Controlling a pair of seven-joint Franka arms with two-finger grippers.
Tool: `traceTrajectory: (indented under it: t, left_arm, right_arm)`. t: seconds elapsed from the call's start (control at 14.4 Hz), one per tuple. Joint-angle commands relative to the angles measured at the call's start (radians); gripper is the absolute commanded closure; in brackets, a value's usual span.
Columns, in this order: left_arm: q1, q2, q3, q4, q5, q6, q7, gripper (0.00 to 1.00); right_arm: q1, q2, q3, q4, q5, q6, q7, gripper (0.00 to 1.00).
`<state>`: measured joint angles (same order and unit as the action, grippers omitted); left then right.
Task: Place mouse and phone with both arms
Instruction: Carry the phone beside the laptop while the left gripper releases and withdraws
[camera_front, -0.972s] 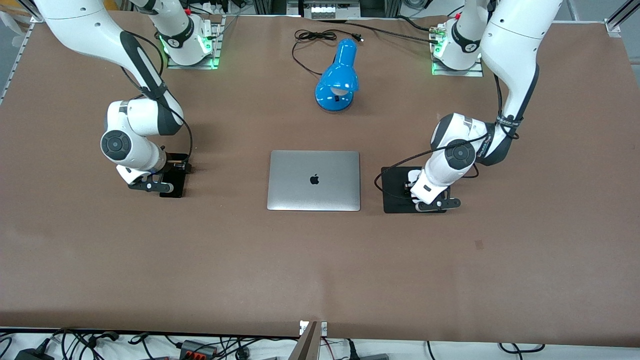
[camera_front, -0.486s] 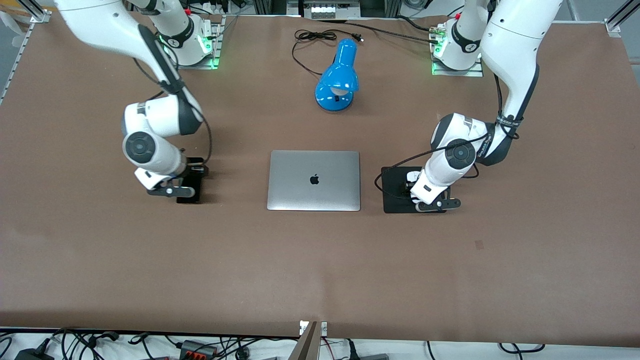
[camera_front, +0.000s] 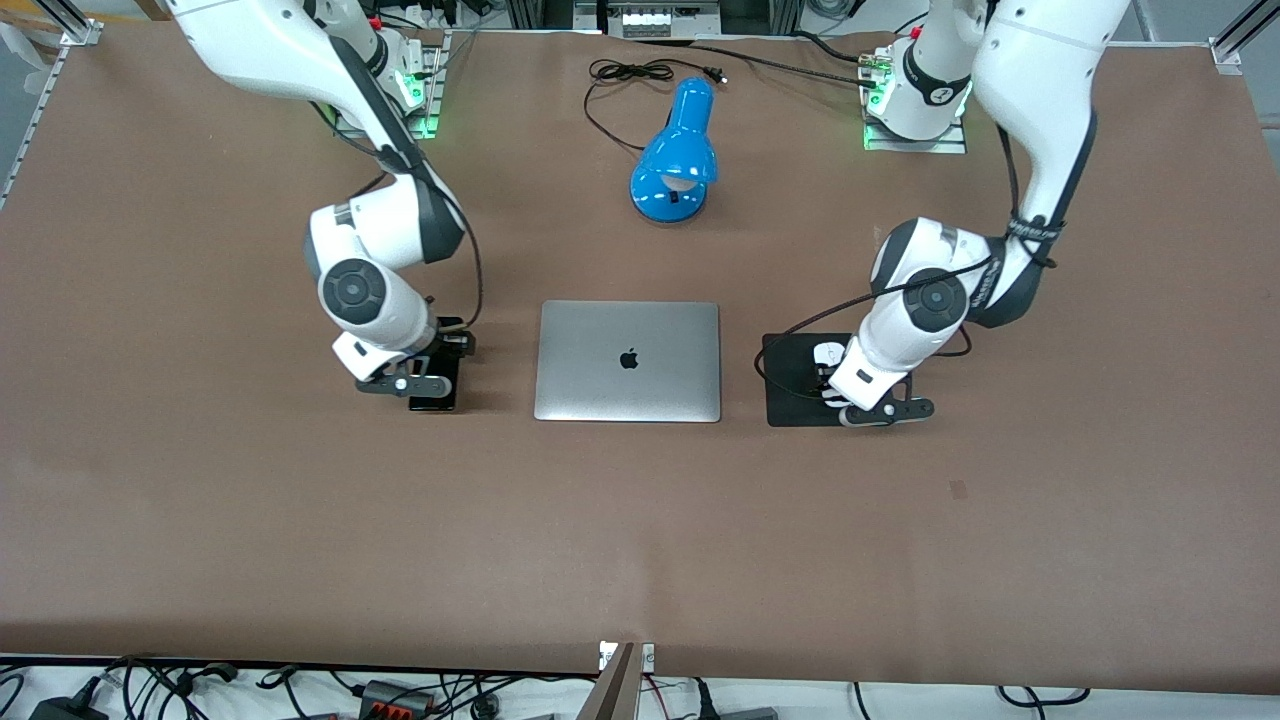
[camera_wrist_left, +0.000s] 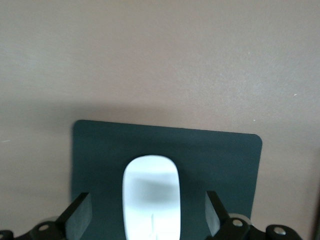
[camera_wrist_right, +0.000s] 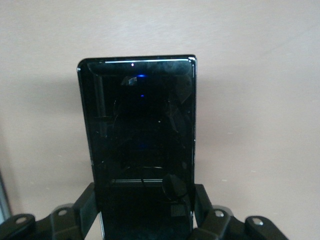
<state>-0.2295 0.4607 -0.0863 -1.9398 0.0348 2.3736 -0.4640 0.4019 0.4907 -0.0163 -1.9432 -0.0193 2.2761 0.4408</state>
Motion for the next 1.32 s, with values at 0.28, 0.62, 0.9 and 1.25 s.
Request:
traceTrajectory:
  t: [0.28,0.62,0.9,1.25]
  left_arm:
    - [0.082,-0.080,0.010,0.307,0.008,-0.595,0.206,0.00]
    - [0.176,-0.148,0.007,0.499,-0.003,-0.893,0.350,0.00]
    - [0.211,-0.252,0.010,0.570,0.000,-1.028,0.419,0.00]
    - [0.208,-0.345,0.037,0.503,-0.042,-0.943,0.435,0.00]
  right_arm:
    - [0.071,0.108,-0.008,0.101,0.061,0.011,0.035,0.49]
    - [0.086,0.120,-0.008,0.095,0.051,0.014,-0.003,0.49]
    - [0.089,0.124,-0.008,0.098,0.059,0.005,0.007,0.00]
    - [0.026,0.071,-0.019,0.205,0.061,-0.108,-0.008,0.00]
